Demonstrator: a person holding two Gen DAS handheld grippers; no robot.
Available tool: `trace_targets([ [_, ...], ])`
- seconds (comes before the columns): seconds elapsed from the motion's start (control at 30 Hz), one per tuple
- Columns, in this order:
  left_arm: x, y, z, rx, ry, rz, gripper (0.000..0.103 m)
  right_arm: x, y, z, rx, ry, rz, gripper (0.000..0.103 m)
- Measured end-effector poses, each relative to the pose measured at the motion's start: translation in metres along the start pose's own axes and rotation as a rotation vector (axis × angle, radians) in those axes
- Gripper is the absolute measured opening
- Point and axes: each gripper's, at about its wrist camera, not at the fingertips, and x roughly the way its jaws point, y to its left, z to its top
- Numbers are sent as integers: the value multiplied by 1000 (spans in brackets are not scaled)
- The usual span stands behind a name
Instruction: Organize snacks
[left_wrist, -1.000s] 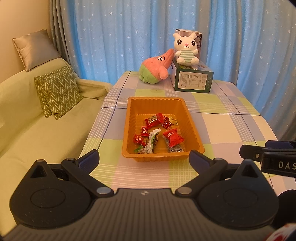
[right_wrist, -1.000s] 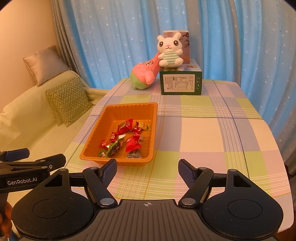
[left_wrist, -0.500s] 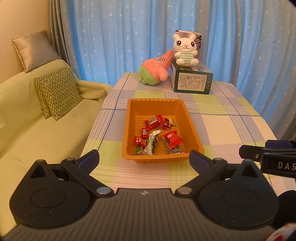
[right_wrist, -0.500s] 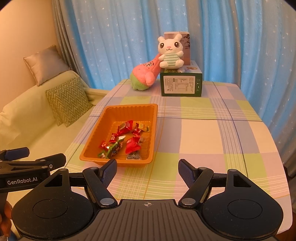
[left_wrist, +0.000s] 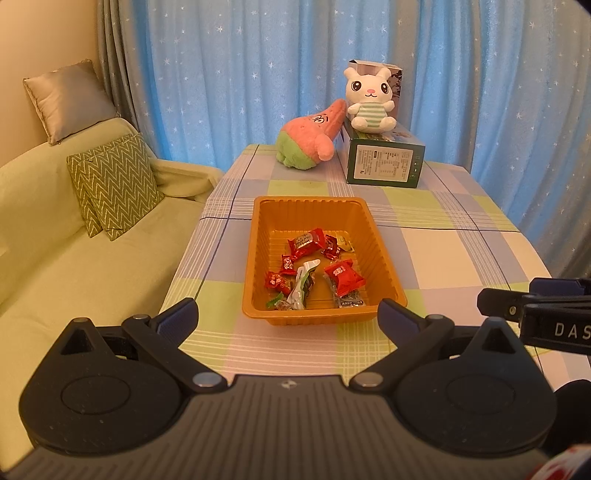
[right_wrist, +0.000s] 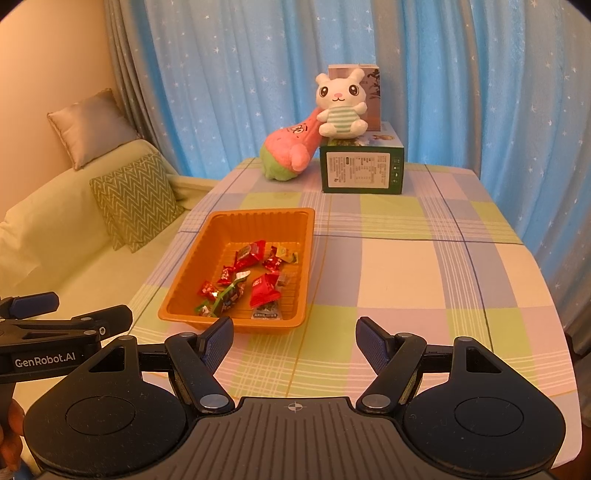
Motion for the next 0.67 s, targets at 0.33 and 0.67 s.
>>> trace_targets([
  [0.33, 0, 0, 0, 0, 0, 0, 103, 0, -1, 2, -1, -1, -1, 73],
  [0.67, 1, -2, -1, -6, -11, -10, 103, -1, -1, 2, -1, -2, -2, 73],
])
